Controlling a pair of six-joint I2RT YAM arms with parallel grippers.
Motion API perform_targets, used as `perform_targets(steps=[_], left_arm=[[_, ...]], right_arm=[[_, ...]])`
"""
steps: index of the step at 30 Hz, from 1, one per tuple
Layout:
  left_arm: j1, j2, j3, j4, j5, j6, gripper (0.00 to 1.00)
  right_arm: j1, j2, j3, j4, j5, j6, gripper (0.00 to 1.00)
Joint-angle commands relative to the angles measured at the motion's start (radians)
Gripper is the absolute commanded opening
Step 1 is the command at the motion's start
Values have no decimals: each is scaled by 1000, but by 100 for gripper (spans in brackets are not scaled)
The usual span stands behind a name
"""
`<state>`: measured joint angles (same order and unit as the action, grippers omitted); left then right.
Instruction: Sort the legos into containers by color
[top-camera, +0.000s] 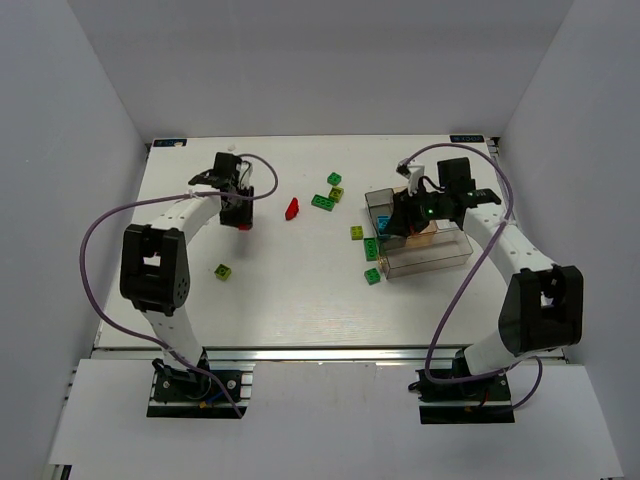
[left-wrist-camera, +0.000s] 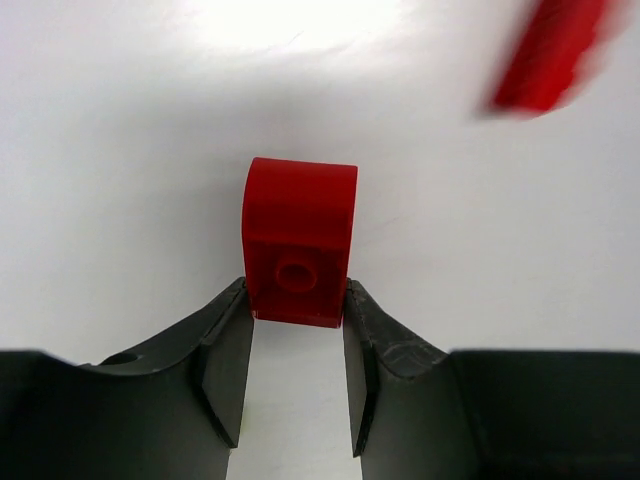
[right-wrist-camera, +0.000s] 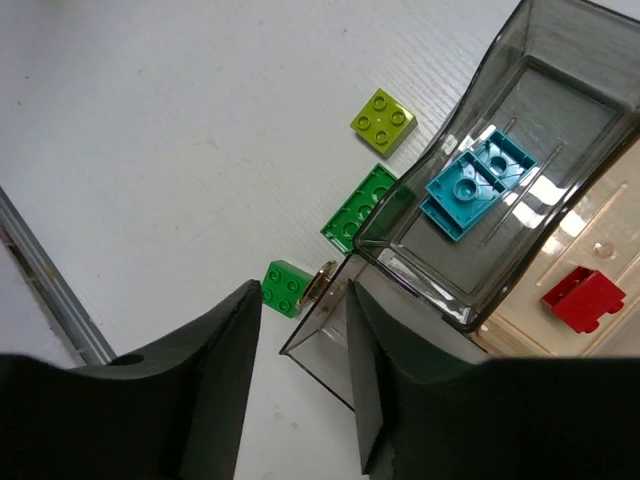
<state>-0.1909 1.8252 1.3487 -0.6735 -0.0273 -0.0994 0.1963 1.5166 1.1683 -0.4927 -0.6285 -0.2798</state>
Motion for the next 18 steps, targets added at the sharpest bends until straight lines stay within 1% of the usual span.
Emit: perform_targets(steps=[1,2,4,5,7,8,11,12,14,15,16,17,18], left_arm=[[-42,-38,73,150,321,-166,3],[-56,-41,76,185,366,-195,2],[-90,-37,96,282,458,-247,0],[-132,-18,110,305,518,-291,0],[-177,12,164,359,578,-331,0],[-220,29,181,376,608,-376,0],[-292,112,263,465,664,-477,0],[-309,162,283,518,681,-505,0],[-355,221,371,561,707,-578,0],[-370,288,401,596,714,-600,0],[-386,322,443,601,714,-635,0],[-415,359,540,601,713,-643,0],[-430,440,602,573,713,-646,0]], right_arm=[[-5,-52,1,19,26,19,43],[-5,-55,2,28,42,51,33],[-9,-65,13,55,120,103,0],[-9,-67,20,60,154,161,0],[-20,-62,60,63,222,198,0],[-26,-61,74,62,248,218,0],[-47,-58,128,55,321,272,0],[-54,-61,139,55,364,318,0],[-64,-64,171,56,435,343,0],[-67,-61,180,52,456,365,0],[-78,-59,194,51,472,373,0],[-84,-59,197,46,478,376,0],[-89,-65,195,52,480,383,0]])
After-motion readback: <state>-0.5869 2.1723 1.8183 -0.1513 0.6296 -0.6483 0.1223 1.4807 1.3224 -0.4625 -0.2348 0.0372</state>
